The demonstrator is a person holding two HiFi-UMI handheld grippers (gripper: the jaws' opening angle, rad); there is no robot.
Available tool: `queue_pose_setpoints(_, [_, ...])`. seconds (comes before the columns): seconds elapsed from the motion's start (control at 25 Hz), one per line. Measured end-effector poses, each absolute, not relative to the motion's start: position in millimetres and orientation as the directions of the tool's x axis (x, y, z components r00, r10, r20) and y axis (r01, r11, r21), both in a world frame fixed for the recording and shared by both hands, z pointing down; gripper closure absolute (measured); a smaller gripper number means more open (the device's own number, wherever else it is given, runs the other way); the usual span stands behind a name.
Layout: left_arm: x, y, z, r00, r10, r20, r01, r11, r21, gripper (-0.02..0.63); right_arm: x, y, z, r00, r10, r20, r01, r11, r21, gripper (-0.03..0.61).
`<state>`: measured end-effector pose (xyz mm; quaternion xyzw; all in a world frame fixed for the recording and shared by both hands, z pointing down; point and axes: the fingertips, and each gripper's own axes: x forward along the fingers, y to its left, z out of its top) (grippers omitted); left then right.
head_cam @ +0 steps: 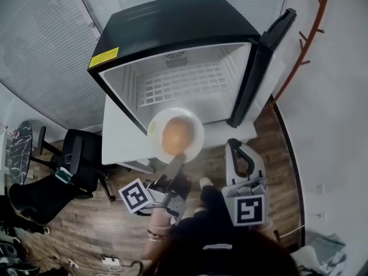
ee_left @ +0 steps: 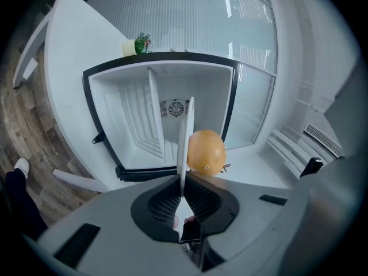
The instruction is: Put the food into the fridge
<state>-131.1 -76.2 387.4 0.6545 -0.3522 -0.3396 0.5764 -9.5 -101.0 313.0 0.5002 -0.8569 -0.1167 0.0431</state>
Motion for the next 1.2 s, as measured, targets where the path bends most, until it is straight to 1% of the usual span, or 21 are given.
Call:
queue_pose_setpoints(0.2, [-130.9, -99.0, 388.9, 0.513, -0.857, -0.045, -0.057, -0.086, 0.995, 0.600, -8.2, -121.6, 320.9, -0.498, -0.867, -0.016, -0.845, 0.481, 0.235, 0.583])
queue_pose_setpoints(0.52, [-134.2, -138.8, 395.6, 0.507, -0.861, -0.034, -0.054, -0.071, 0.996, 0.600, -8.4, -157.5, 323.6, -0.505, -0.863, -0.018, -0.838, 0.485, 0.248, 0.583])
queue_pose_setpoints(0.6, [-134.7, -146.0, 397.9, 0.505, -0.862, -0.032, -0.047, -0.065, 0.997, 0.600, -8.8, -163.6, 329.3, -0.503, -0.864, 0.002, -0.838, 0.488, 0.242, 0.583])
queue_pose_setpoints(0.8, [-136.4, -163.9, 407.2, 0.513, -0.858, -0.005, -0.053, -0.038, 0.998, 0.600, -10.0, -182.1, 330.0, -0.501, -0.865, -0.011, -0.841, 0.483, 0.244, 0.583])
queue_pose_setpoints(0.96, [-138.6, -180.6, 410.1, 0.518, -0.855, -0.002, -0.048, -0.031, 0.998, 0.600, -8.3, -196.6, 342.8, -0.488, -0.871, 0.050, -0.840, 0.485, 0.244, 0.583])
queue_pose_setpoints(1.2, [-137.7, -197.0, 415.3, 0.528, -0.849, 0.013, -0.042, -0.011, 0.999, 0.600, -13.3, -214.6, 342.4, -0.489, -0.872, 0.020, -0.848, 0.481, 0.223, 0.583])
